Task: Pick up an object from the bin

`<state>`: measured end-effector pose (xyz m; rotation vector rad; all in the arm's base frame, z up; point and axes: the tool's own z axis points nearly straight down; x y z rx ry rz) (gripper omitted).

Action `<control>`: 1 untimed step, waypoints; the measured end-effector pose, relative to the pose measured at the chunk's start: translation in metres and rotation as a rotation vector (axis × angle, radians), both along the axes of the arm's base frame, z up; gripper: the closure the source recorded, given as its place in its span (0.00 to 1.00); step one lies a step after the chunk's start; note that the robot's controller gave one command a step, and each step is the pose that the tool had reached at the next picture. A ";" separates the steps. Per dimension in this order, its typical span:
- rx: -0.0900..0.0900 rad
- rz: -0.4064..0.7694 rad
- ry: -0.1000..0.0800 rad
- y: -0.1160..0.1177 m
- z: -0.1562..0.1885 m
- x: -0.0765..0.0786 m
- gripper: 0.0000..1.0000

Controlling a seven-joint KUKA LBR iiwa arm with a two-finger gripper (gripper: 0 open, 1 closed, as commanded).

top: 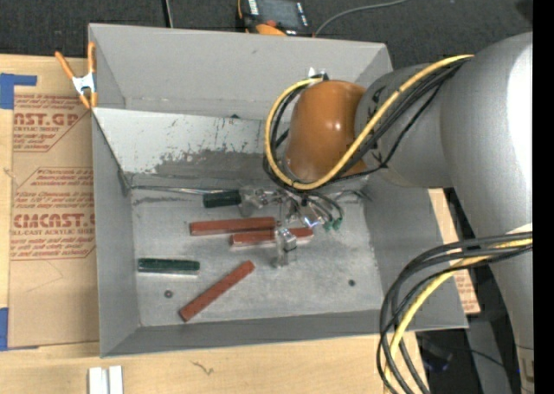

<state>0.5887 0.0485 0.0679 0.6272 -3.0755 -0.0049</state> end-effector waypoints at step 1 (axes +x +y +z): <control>-0.001 -0.002 -0.005 -0.002 0.002 0.002 1.00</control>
Offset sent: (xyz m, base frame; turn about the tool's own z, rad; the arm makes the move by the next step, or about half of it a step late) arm 0.0000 0.0000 0.0000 0.0000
